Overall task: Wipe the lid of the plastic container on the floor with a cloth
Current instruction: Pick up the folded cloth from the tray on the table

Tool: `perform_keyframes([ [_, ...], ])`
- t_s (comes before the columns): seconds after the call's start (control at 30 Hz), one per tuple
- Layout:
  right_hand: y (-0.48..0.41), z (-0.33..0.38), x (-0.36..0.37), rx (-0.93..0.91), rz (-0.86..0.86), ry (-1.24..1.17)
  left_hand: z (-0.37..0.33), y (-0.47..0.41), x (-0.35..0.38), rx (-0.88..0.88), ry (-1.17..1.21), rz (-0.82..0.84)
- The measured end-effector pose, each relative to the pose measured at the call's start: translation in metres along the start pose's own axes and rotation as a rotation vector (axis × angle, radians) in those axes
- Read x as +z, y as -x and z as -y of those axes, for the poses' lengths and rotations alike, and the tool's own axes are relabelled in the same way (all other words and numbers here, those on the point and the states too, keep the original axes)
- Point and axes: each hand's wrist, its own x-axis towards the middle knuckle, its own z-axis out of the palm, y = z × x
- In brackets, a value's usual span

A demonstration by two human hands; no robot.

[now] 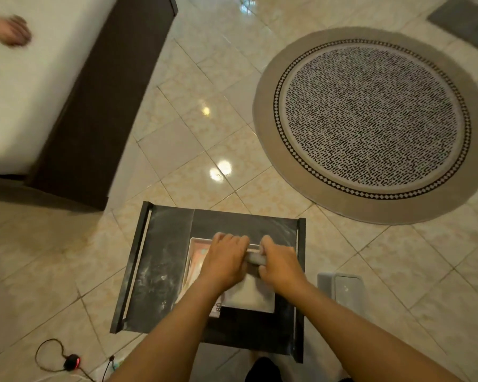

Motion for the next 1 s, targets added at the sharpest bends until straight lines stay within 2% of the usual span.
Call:
perform_keyframes([
  [0.2, 0.024, 0.005, -0.085, 0.016, -0.057, -0.265, -0.022, 0.006, -0.087, -0.235, 0.367, 0.134],
  [0.27, 0.032, 0.001, -0.116, 0.013, -0.041, -0.357, -0.033, 0.006, -0.111, -0.260, 0.509, 0.137],
  [0.37, 0.049, -0.011, -0.161, -0.038, -0.017, -0.535, -0.057, 0.008, -0.141, -0.232, 0.765, 0.088],
  [0.47, 0.068, -0.024, -0.196, -0.103, -0.007, -0.710, -0.091, 0.006, -0.159, -0.214, 1.029, -0.037],
  [0.57, 0.079, -0.038, -0.225, -0.070, -0.043, -0.783, -0.134, -0.006, -0.165, -0.253, 1.218, -0.164],
  [0.67, 0.093, -0.056, -0.248, -0.032, -0.117, -0.855, -0.177, -0.023, -0.162, -0.332, 1.301, -0.245],
  [0.77, 0.110, -0.082, -0.266, -0.021, -0.051, -0.935, -0.212, -0.039, -0.152, -0.432, 1.292, -0.288],
  [0.87, 0.126, -0.118, -0.274, -0.062, 0.056, -0.978, -0.241, -0.046, -0.138, -0.493, 1.310, -0.279],
  [1.0, 0.137, -0.163, -0.269, -0.100, 0.021, -1.054, -0.272, -0.041, -0.113, -0.565, 1.367, -0.176],
])
